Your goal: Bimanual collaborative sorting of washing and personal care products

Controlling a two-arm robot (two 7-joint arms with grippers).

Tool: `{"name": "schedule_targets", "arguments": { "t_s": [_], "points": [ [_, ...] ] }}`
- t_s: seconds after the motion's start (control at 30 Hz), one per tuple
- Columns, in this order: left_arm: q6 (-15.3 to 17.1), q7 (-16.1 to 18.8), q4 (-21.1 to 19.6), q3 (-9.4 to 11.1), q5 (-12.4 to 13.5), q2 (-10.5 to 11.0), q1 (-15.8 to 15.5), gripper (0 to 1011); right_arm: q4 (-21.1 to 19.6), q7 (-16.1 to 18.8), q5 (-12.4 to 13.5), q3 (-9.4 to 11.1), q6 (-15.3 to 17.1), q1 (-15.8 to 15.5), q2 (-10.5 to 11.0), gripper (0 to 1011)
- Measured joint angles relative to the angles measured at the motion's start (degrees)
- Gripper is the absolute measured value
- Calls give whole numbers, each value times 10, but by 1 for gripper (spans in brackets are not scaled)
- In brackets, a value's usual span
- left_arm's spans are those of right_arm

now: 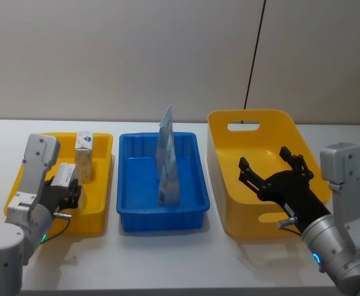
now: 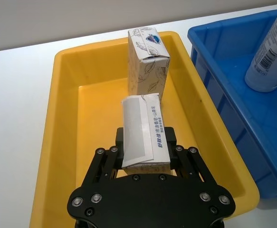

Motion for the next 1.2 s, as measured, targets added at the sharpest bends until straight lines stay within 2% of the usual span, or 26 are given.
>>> {"name": "schedule_targets", "arguments": {
  "t_s": [0.4, 0.73, 0.97, 1.2],
  "points": [
    [2, -5, -6, -4, 0, 3, 2, 429, 0, 0, 0, 0, 0, 0, 0, 1002],
    [-4, -21, -29, -11, 0, 17, 4, 429, 0, 0, 0, 0, 0, 0, 0, 1001],
    [-26, -46, -48, -14, 1, 34, 0, 429, 0, 0, 0, 0, 0, 0, 0, 1002],
    [-55, -90, -63, -15, -1, 55, -9, 429, 0, 0, 0, 0, 0, 0, 0, 1002]
  ]
}}
